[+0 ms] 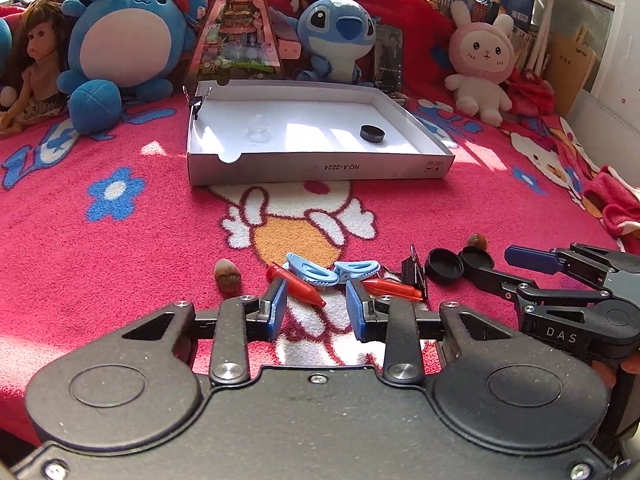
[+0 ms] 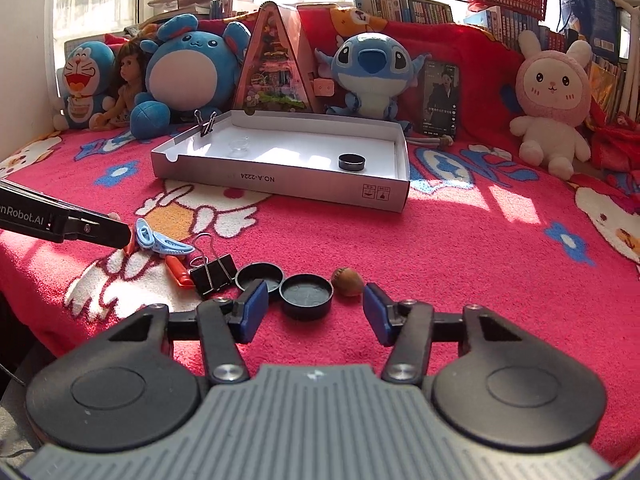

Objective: Organize rigid objects
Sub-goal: 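Withdraw both grippers from the box back toward the remaining objects, then grasp the red marker with the left gripper while the right gripper grasps another black lid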

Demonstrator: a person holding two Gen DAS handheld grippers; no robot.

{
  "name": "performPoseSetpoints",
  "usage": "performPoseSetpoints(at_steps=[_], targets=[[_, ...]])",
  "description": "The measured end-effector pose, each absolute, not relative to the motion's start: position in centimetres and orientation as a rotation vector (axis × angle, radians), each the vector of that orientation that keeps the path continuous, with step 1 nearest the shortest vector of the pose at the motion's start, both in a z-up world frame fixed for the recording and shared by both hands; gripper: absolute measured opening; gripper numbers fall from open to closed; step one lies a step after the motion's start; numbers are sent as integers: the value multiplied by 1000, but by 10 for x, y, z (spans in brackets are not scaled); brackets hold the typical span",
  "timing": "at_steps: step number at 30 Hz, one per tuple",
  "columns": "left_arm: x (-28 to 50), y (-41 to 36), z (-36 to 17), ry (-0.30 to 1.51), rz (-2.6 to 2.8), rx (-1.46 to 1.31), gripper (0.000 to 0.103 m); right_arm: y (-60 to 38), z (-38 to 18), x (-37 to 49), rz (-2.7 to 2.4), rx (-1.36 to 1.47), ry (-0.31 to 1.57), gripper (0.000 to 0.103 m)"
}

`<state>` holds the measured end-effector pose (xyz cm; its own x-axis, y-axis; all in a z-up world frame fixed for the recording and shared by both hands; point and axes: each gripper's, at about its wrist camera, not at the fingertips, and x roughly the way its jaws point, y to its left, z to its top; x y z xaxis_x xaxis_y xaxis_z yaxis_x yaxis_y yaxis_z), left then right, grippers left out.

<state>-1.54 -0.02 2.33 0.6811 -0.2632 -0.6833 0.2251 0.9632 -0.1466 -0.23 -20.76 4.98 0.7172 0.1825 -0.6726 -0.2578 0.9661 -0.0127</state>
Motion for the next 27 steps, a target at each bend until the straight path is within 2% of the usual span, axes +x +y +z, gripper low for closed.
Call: performPoseSetpoints(at_steps=[7,10,15,27], targets=[[-12,0,10,791,-256,-34,31,-206,43,1,244,-91,762,48],[-8,0,7,776,-237,-8,31,-204,41,4,243,-91,766,48],[-1,-2,2,762,-220,52,38,-202,40,8,237,-97,769,48],[4,-5,-3,717,-215,125,47,-198,37,13,225,-113,757,48]])
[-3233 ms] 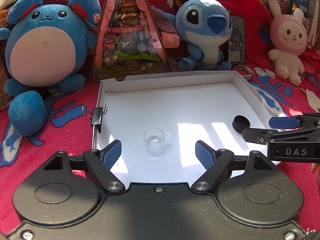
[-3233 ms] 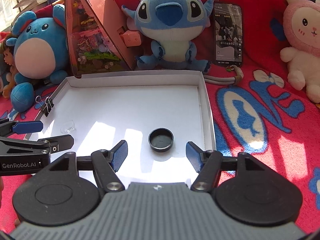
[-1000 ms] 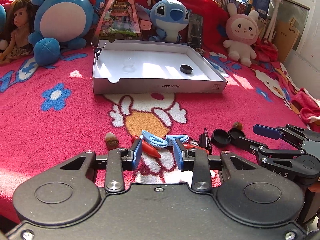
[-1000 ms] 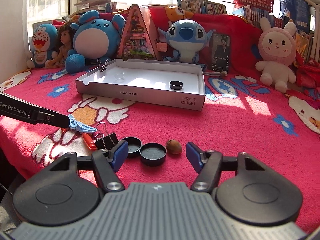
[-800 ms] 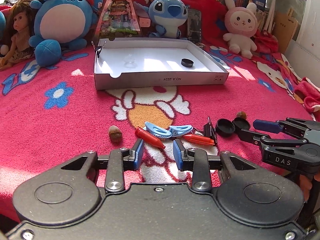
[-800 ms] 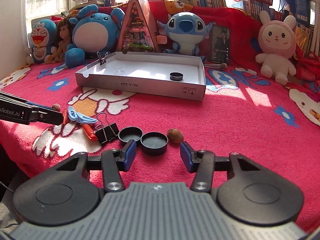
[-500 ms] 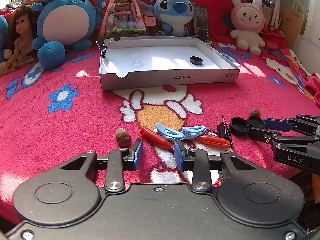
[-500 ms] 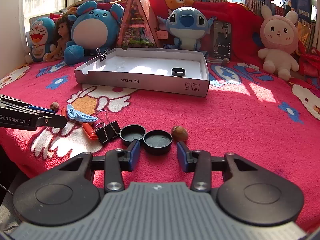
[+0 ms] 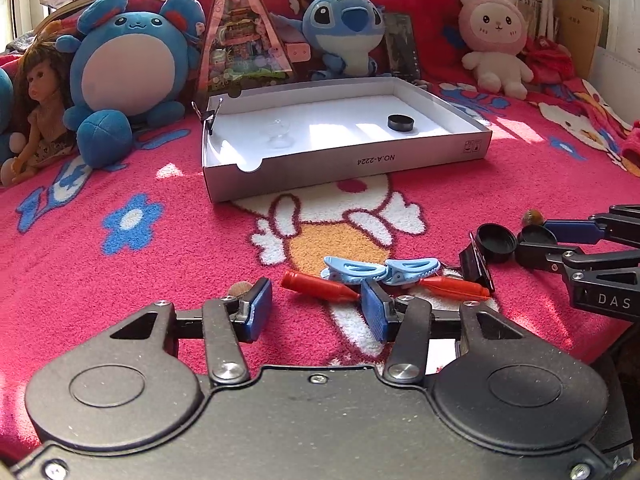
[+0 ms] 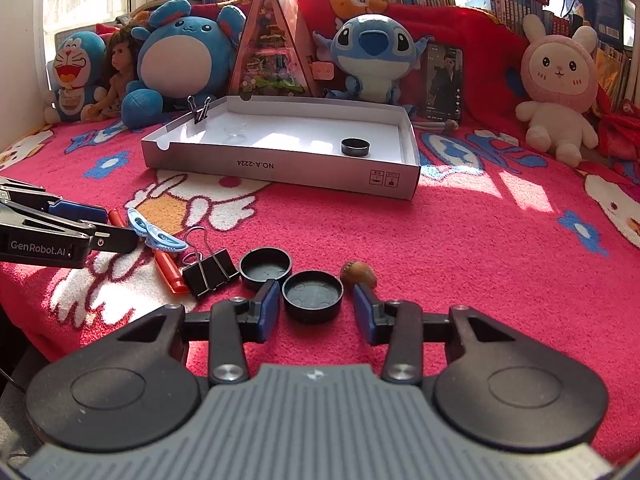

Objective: Organize rigid objects
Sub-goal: 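Grasp the red marker with the left gripper while the right gripper grasps another black lid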

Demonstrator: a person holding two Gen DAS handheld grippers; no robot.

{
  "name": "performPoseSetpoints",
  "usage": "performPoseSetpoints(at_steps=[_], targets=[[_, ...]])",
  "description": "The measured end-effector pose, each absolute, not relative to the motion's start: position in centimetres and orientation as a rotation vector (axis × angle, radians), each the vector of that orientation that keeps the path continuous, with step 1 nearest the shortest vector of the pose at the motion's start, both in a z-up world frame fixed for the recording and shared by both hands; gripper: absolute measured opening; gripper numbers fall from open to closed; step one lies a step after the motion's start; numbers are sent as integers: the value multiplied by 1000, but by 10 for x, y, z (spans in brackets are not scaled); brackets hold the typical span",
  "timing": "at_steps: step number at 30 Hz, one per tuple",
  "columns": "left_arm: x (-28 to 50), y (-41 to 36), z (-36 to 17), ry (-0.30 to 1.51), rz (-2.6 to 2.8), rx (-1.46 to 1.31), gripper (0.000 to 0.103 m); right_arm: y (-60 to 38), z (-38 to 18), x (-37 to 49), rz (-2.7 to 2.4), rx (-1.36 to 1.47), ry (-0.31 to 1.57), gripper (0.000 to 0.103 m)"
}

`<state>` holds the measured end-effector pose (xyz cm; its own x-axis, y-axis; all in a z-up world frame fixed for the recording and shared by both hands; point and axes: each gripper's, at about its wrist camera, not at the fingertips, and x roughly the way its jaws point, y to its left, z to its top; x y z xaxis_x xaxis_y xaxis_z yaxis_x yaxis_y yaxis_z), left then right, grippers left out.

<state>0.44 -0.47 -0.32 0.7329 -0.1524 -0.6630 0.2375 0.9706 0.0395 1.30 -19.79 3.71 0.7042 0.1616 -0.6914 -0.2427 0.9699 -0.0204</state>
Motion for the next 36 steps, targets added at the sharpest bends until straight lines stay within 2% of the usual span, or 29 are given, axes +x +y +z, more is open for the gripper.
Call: performPoseSetpoints(at_steps=[5,9,14,18,36], targets=[[4,-4,-4,705,-219,134,48,-197,39,13,219,-110,751,48],[6,-1,-4,703,-219,123,47,-197,42,13,215,-95,752,38],[5,0,-6,701,-218,120,47,-197,46,12,211,-94,739,38],[6,1,-8,710,-216,101,43,-197,48,12,212,-90,733,38],[18,9,22,679,-201,27,42,-208,63,27,164,-35,708,38]])
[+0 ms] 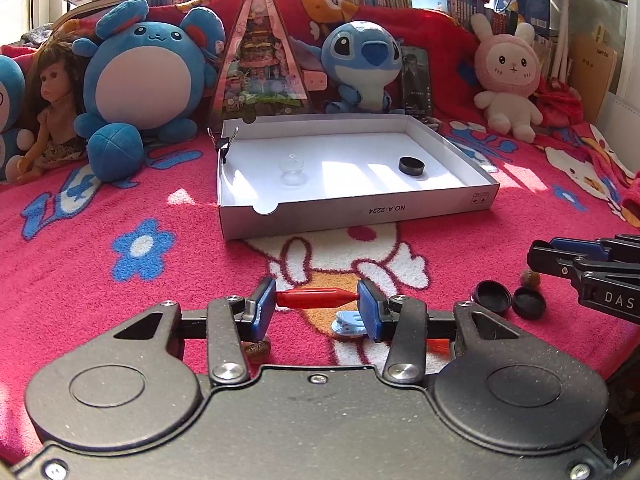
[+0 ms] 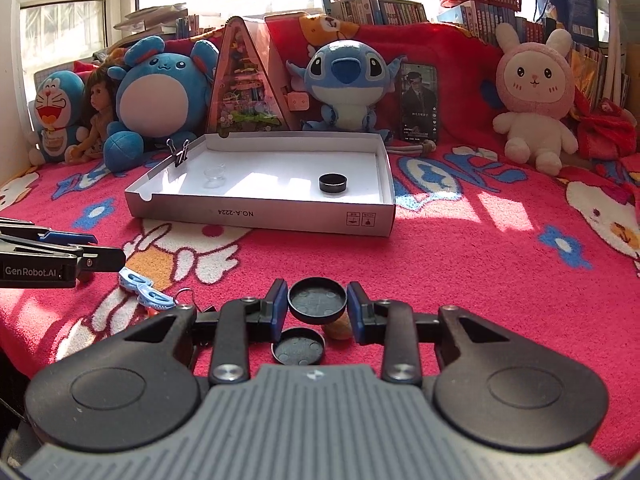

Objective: Organize rigid objects
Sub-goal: 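Grasp the red marker with the left gripper while the right gripper grasps another black lid, then carry the red marker and black lid into the white box and release both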

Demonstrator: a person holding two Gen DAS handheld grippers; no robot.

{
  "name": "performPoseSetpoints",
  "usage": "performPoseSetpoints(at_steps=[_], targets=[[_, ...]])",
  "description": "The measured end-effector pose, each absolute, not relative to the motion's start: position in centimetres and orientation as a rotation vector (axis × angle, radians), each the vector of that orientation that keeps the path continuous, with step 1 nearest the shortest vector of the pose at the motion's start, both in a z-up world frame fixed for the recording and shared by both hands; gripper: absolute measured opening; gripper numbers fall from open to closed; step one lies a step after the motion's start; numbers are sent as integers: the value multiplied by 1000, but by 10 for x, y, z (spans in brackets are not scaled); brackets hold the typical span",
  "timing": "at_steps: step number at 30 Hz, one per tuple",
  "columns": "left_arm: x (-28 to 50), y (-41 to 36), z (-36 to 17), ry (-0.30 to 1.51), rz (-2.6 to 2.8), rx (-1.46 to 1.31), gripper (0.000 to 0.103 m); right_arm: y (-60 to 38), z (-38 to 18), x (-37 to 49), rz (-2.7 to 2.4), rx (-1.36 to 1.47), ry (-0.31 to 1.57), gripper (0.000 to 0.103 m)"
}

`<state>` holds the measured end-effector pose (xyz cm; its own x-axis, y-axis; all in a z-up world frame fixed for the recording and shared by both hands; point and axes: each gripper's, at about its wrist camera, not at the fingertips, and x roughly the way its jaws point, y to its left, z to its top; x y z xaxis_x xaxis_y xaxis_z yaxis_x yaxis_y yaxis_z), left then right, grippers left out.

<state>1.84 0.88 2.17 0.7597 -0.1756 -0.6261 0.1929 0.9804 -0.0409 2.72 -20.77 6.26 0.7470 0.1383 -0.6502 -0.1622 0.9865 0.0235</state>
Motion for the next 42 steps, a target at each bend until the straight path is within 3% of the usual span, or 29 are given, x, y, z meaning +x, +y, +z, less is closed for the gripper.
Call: performPoseSetpoints(at_steps=[42], targets=[[121,-6,60,642,-196,-38,42,-202,70,131,161,51,768,37]])
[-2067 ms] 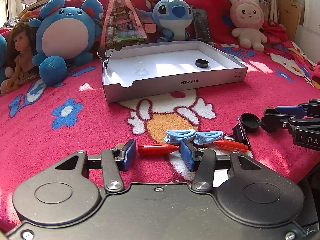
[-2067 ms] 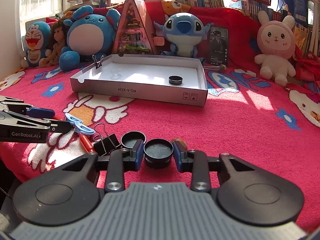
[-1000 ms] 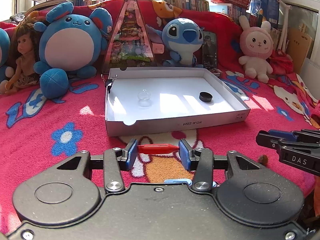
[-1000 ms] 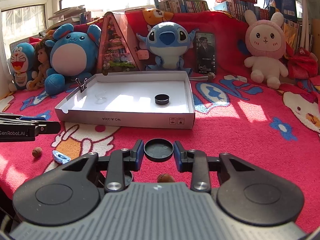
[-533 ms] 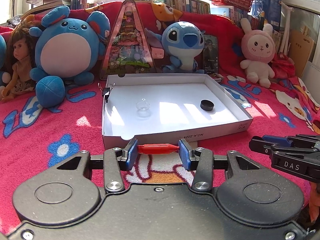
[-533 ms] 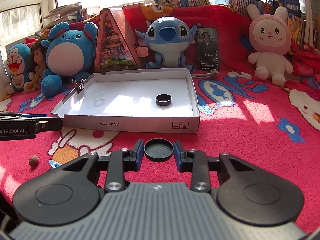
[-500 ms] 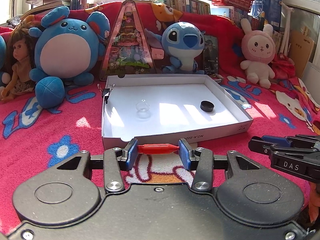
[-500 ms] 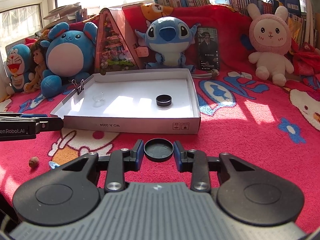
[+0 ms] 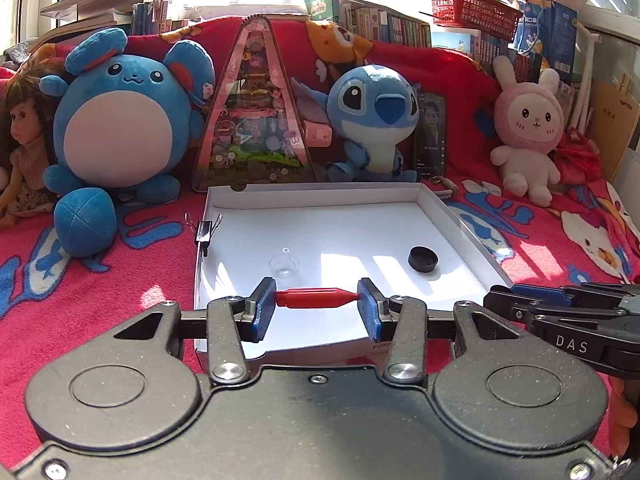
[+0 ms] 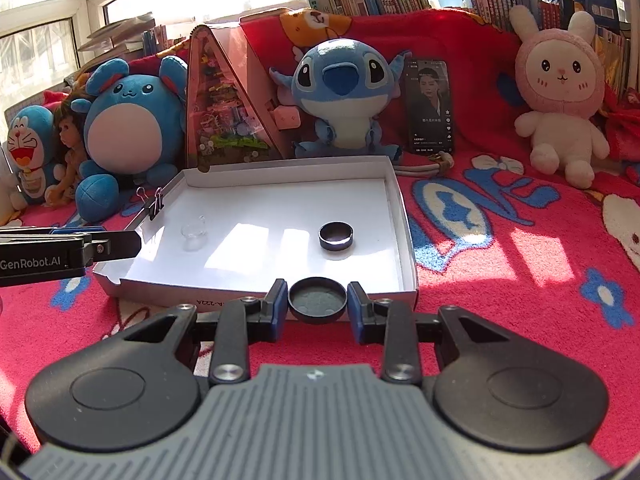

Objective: Organize rigid objects
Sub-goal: 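Carry the red marker and black lid into the white box and release both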

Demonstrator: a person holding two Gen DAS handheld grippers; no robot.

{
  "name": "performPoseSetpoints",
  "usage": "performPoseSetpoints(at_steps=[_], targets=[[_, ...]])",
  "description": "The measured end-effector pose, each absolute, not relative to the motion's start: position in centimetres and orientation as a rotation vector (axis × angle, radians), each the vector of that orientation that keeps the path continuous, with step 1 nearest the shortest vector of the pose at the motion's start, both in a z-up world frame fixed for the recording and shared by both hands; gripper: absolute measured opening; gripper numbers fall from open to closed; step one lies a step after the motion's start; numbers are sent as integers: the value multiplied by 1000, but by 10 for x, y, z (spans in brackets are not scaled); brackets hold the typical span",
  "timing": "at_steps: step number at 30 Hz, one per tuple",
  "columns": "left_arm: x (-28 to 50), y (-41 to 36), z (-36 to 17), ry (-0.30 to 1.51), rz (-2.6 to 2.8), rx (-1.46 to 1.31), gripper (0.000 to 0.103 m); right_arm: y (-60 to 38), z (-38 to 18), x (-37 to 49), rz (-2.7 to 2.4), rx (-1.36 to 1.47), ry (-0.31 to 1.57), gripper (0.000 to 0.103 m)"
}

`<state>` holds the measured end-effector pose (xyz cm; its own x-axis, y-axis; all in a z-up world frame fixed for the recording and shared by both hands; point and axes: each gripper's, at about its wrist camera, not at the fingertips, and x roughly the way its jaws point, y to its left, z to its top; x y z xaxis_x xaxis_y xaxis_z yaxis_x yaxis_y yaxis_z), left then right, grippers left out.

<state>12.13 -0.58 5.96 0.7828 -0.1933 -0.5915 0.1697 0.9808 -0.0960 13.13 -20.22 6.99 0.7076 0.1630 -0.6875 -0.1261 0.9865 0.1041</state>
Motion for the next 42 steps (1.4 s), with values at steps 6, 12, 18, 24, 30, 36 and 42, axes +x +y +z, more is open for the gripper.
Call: performPoseSetpoints(at_steps=[6,12,18,24,30,36,42], targets=[[156,-6,58,717,-205,-65,42,-208,72,165,158,76,810,37],[193,-6,54,777,-189,-112,42,-214,75,205,136,108,866,37],[222,-19,47,823,-168,-83,42,-207,69,239,136,110,942,37],[241,-29,30,885,-155,-77,42,-189,53,257,141,67,1001,38],[248,-31,18,905,-138,-68,42,-185,43,264,121,47,1026,38],[250,-30,15,895,-125,-58,42,-185,41,267,104,25,1027,38],[251,-24,21,863,-109,-60,42,-184,37,269,95,15,1029,38]])
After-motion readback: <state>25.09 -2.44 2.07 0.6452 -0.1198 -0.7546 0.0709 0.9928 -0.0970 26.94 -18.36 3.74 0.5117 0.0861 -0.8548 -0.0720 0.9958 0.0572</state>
